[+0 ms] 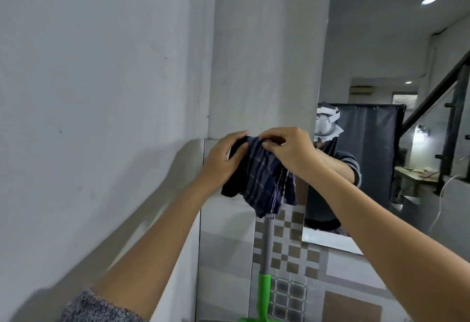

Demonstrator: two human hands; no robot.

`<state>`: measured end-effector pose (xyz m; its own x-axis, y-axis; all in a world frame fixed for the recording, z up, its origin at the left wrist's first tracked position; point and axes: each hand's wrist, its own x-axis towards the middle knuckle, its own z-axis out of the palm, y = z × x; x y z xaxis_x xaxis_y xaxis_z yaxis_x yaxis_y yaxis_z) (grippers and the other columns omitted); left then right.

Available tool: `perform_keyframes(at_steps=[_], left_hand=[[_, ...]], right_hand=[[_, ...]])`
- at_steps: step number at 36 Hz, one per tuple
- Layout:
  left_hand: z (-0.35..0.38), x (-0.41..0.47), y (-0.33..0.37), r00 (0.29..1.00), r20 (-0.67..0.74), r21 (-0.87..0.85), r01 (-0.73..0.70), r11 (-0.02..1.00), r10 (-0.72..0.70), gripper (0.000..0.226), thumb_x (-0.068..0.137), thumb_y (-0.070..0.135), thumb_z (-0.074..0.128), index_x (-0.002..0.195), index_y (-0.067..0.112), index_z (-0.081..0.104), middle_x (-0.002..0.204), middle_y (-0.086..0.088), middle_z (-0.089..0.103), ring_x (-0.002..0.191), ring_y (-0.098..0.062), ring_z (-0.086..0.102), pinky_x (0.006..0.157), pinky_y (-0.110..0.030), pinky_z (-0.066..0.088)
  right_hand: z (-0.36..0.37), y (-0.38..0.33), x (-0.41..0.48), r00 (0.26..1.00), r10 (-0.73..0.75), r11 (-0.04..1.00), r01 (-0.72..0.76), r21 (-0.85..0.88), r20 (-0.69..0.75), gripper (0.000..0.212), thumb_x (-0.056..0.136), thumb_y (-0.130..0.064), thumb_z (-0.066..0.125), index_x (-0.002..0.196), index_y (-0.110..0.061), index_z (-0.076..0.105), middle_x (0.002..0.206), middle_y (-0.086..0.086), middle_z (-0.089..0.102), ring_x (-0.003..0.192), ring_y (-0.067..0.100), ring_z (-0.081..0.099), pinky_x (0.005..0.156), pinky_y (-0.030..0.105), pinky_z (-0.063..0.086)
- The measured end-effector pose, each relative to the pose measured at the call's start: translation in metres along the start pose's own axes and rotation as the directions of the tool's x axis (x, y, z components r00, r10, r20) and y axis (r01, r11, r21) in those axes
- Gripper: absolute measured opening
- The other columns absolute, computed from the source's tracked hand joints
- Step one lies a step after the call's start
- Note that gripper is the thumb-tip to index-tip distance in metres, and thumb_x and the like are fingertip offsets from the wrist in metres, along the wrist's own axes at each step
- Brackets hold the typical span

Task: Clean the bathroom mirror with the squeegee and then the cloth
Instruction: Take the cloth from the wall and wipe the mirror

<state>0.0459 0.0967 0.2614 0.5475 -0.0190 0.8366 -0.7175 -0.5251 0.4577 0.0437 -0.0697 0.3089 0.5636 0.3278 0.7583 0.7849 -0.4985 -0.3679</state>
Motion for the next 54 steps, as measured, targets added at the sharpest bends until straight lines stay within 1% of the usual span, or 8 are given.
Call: perform_keyframes(at_steps=[6, 16, 25, 29, 34, 39, 47, 54], left_hand=[[0.006, -0.003, 0.053, 0.992, 0.115, -0.039, -0.054, 0.998, 0.058, 0.028, 0.085, 0.034, 0.061, 0.111, 0.022, 0.064, 0.102, 0.000, 0.060, 0.101, -0.007, 0.056, 0.093, -0.023, 0.044], [0.077, -0.003, 0.129, 0.944, 0.321, -0.267, 0.019, 0.963, 0.070, 0.031, 0.083, 0.027, 0.065, 0.111, 0.015, 0.062, 0.116, 0.001, 0.063, 0.105, -0.015, 0.061, 0.088, -0.027, 0.053], [0.154, 0.037, 0.182, 0.973, 0.063, -0.230, -0.201, 0.952, 0.220, 0.012, 0.084, 0.018, 0.066, 0.095, 0.020, 0.069, 0.094, 0.008, 0.070, 0.090, -0.003, 0.062, 0.081, -0.024, 0.052], [0.177, 0.063, 0.204, 0.962, -0.015, -0.172, -0.271, 0.947, 0.272, 0.010, 0.083, 0.015, 0.067, 0.088, 0.023, 0.070, 0.080, 0.019, 0.064, 0.078, -0.002, 0.060, 0.071, -0.018, 0.049], [0.195, 0.106, 0.217, 0.967, -0.056, -0.126, -0.255, 0.959, 0.249, 0.011, 0.084, 0.016, 0.065, 0.093, 0.013, 0.069, 0.092, 0.001, 0.069, 0.085, -0.014, 0.063, 0.075, -0.023, 0.049], [0.201, 0.148, 0.226, 0.978, -0.065, -0.157, -0.207, 0.966, 0.199, 0.012, 0.084, 0.017, 0.065, 0.095, 0.013, 0.069, 0.094, 0.002, 0.069, 0.087, -0.013, 0.063, 0.076, -0.020, 0.047], [0.196, 0.181, 0.210, 0.971, 0.013, -0.070, -0.237, 0.969, 0.238, 0.017, 0.086, 0.019, 0.063, 0.102, 0.015, 0.067, 0.098, 0.005, 0.066, 0.091, -0.005, 0.057, 0.075, -0.002, 0.039], [0.189, 0.172, 0.182, 0.939, 0.015, -0.088, -0.340, 0.936, 0.343, 0.034, 0.096, 0.023, 0.045, 0.129, 0.014, 0.051, 0.125, 0.002, 0.058, 0.114, -0.004, 0.051, 0.098, -0.017, 0.040]], right_hand=[[-0.069, -0.002, -0.026, 0.999, 0.023, 0.998, -0.021, -0.058, 0.048, 0.017, 0.085, -0.013, 0.063, 0.093, -0.024, 0.073, 0.091, -0.005, 0.073, 0.089, 0.012, 0.066, 0.088, 0.031, 0.052], [-0.169, 0.017, -0.084, 0.993, 0.090, 0.986, -0.100, -0.136, -0.074, 0.019, 0.083, -0.006, 0.066, 0.094, -0.019, 0.074, 0.090, -0.009, 0.067, 0.079, -0.009, 0.058, 0.071, -0.004, 0.042], [-0.221, 0.053, -0.102, 0.938, 0.111, 0.984, -0.151, -0.099, -0.327, 0.021, 0.084, -0.004, 0.064, 0.098, -0.016, 0.073, 0.093, -0.004, 0.071, 0.085, 0.001, 0.063, 0.082, 0.015, 0.051], [-0.234, 0.063, -0.097, 0.865, 0.054, 0.976, -0.150, -0.155, -0.500, 0.022, 0.086, -0.004, 0.061, 0.103, -0.014, 0.071, 0.094, -0.001, 0.070, 0.081, -0.002, 0.059, 0.073, -0.001, 0.043], [-0.237, 0.066, -0.085, 0.771, -0.078, 0.971, -0.085, -0.223, -0.632, 0.030, 0.092, -0.008, 0.052, 0.120, -0.010, 0.061, 0.119, 0.002, 0.063, 0.111, 0.013, 0.056, 0.094, 0.015, 0.041], [-0.221, 0.075, -0.060, 0.861, -0.021, 0.989, -0.057, -0.136, -0.509, 0.046, 0.098, -0.012, 0.038, 0.143, -0.016, 0.034, 0.150, -0.001, 0.032, 0.141, 0.008, 0.022, 0.116, 0.024, 0.018], [-0.199, 0.108, -0.012, 0.894, 0.027, 0.915, -0.201, -0.348, -0.447, 0.055, 0.099, -0.036, 0.021, 0.148, -0.028, -0.001, 0.158, 0.000, -0.009, 0.144, 0.012, -0.011, 0.116, 0.026, -0.007], [-0.187, 0.132, 0.000, 0.853, -0.063, 0.816, -0.256, -0.519, -0.518, 0.062, 0.090, -0.055, 0.008, 0.145, -0.034, -0.010, 0.156, -0.004, -0.014, 0.143, 0.012, -0.011, 0.113, 0.027, -0.011]])
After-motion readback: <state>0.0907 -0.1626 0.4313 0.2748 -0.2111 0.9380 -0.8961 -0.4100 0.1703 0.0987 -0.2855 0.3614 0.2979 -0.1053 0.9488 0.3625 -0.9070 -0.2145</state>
